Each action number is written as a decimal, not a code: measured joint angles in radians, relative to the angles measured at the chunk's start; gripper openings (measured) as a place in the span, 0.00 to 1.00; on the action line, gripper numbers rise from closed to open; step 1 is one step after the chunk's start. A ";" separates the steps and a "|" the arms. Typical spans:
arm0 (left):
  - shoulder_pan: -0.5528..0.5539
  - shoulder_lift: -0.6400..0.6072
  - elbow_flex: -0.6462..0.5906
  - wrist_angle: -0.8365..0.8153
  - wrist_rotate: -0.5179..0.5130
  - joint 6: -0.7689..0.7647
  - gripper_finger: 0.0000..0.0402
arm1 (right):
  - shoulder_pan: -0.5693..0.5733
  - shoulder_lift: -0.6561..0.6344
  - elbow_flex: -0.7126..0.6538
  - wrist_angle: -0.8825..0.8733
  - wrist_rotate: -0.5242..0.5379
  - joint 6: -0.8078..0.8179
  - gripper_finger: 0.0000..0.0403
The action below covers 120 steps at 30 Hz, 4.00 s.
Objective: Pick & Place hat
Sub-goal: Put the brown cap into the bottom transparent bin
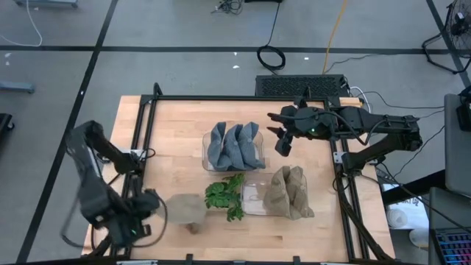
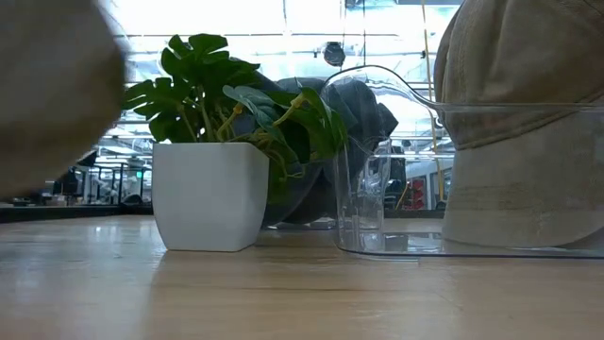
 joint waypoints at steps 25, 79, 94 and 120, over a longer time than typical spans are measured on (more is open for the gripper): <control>0.172 -0.107 0.411 0.001 -0.600 1.006 0.02 | -0.010 -0.017 0.000 0.244 -0.380 0.295 0.34; 0.905 -0.072 0.444 0.953 -0.669 2.928 0.02 | -0.662 -0.079 0.000 0.561 -0.908 0.540 0.77; 0.940 -0.023 0.443 1.005 -0.605 2.915 0.02 | -0.573 -0.019 0.000 0.542 -0.905 0.576 0.73; 0.946 -0.032 0.443 0.897 -0.664 2.516 0.26 | -0.523 -0.156 0.000 0.810 -0.902 0.579 0.02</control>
